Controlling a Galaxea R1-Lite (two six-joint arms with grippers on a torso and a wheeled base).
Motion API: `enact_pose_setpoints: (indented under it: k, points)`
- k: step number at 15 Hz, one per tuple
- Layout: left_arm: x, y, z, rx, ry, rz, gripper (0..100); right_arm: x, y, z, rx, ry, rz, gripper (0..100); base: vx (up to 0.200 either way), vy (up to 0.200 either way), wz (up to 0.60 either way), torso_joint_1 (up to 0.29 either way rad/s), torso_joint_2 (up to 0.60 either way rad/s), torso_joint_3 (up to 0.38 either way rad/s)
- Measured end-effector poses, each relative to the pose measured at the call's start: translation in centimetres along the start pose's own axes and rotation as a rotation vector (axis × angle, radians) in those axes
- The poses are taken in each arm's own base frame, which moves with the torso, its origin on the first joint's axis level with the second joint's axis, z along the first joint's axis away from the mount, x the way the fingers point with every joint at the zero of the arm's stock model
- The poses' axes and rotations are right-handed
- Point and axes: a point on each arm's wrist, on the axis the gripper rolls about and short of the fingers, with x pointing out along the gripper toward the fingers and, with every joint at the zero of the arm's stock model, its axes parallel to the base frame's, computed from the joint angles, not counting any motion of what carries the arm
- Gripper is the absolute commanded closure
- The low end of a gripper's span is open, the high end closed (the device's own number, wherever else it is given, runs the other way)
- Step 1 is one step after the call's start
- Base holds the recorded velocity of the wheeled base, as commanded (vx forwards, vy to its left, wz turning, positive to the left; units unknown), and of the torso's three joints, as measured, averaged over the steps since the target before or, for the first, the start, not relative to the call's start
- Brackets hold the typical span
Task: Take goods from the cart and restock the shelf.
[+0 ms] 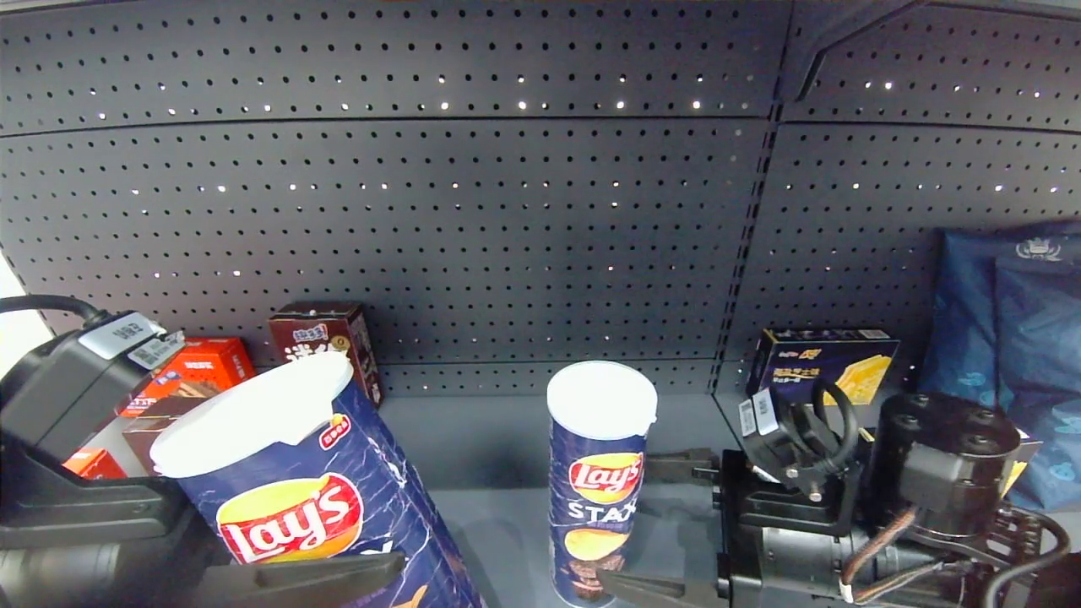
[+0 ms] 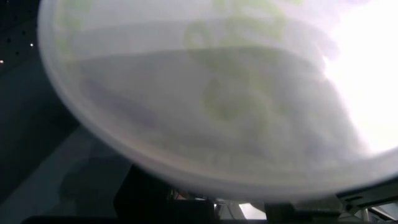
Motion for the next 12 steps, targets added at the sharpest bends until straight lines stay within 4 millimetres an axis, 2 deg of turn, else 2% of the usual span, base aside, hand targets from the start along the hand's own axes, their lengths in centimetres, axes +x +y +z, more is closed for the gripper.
enact_pose_setpoints:
  k: [7, 12]
  points:
    - [0.0, 0.0, 0.0, 0.0, 0.0, 0.001, 100, -4.6, 1.1, 1.3, -0.026, -0.056, -0.067, 0, 0.0, 0.0, 0.0, 0.0, 0.0, 0.0]
    - [0.0, 0.0, 0.0, 0.001, -0.001, 0.001, 100, -8.6, 1.6, 4.0, -0.004, -0.042, -0.196, 0, 0.0, 0.0, 0.0, 0.0, 0.0, 0.0]
